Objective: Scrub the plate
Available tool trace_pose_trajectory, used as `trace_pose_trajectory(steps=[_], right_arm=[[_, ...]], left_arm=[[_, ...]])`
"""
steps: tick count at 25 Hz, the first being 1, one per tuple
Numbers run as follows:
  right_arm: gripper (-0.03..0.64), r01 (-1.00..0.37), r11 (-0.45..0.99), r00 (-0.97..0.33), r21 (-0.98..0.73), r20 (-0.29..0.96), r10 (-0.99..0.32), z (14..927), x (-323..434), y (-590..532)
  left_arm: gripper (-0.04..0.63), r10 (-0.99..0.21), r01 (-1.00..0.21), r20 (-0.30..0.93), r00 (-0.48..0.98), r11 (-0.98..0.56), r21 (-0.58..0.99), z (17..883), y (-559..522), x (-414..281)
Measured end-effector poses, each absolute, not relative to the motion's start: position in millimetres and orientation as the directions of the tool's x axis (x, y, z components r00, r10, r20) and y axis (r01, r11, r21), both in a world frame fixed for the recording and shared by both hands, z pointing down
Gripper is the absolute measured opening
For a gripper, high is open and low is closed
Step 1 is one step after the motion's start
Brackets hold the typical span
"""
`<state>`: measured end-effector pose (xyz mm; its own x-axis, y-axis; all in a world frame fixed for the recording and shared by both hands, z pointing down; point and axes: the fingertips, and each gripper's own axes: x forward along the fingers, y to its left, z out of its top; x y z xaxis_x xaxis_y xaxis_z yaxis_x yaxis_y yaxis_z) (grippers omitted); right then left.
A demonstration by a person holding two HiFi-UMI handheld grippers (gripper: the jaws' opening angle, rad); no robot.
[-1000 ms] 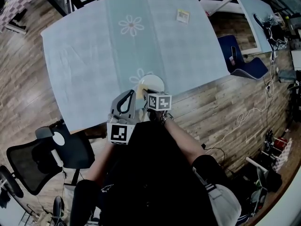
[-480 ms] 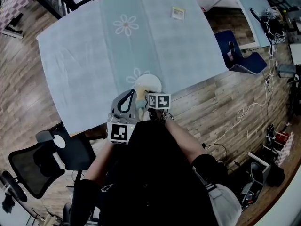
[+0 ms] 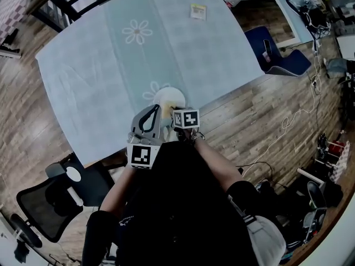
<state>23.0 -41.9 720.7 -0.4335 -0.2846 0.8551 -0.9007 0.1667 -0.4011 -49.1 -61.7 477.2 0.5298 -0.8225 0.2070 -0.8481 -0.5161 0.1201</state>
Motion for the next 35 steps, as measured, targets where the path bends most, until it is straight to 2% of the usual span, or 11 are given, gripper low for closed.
trace_pose_trajectory(steps=[12, 35], right_arm=[[0.052, -0.932, 0.154, -0.362, -0.329, 0.875, -0.321, 718, 51, -42], [0.052, -0.976, 0.075, -0.218, -0.206, 0.876, -0.429, 707, 93, -45]], left_arm=[[0.014, -0.77, -0.795, 0.2, 0.606, -0.596, 0.115, 473, -72, -23], [0.014, -0.738, -0.761, 0.187, 0.648, -0.637, 0.121, 472, -71, -6]])
